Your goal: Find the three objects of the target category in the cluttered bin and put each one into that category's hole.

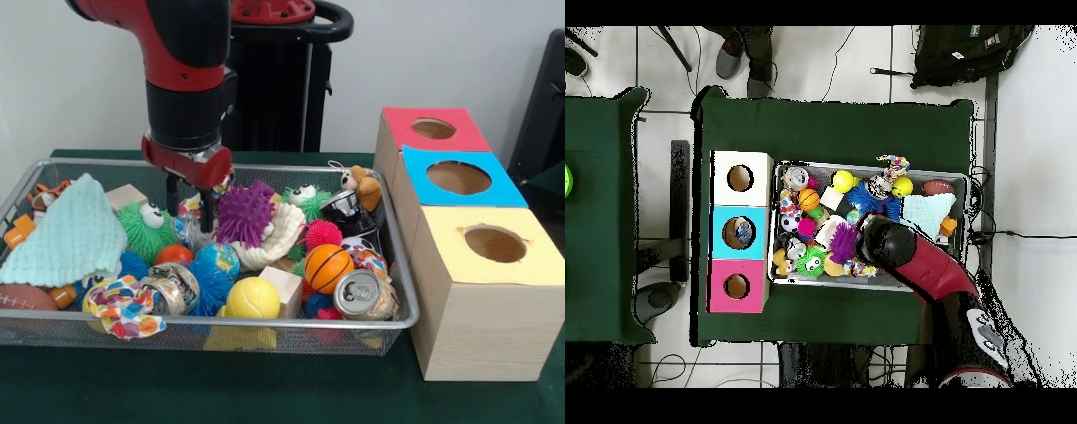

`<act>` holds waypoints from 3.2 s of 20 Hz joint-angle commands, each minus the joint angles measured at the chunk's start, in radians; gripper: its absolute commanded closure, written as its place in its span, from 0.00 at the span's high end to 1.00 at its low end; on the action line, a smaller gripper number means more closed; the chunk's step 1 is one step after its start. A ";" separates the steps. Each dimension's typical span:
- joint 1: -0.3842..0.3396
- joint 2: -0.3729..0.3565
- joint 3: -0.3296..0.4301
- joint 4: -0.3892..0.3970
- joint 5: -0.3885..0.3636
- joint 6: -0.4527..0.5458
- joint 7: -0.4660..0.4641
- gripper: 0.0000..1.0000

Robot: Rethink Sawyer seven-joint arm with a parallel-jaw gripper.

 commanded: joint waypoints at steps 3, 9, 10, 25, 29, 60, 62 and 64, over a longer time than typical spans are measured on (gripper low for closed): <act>-0.019 0.085 0.099 -0.037 0.039 -0.088 0.186 1.00; -0.032 0.125 0.100 -0.035 0.018 -0.110 0.163 1.00; -0.033 0.128 0.100 -0.033 0.015 -0.111 0.160 1.00; -0.082 0.089 0.055 0.002 -0.035 -0.050 0.102 1.00; -0.082 0.069 0.055 0.022 -0.033 -0.040 0.107 1.00; -0.177 0.046 0.204 0.117 -0.036 -0.131 0.124 1.00; -0.156 0.043 0.192 0.119 -0.033 -0.125 0.135 1.00; -0.154 0.044 0.198 0.129 -0.029 -0.123 0.139 1.00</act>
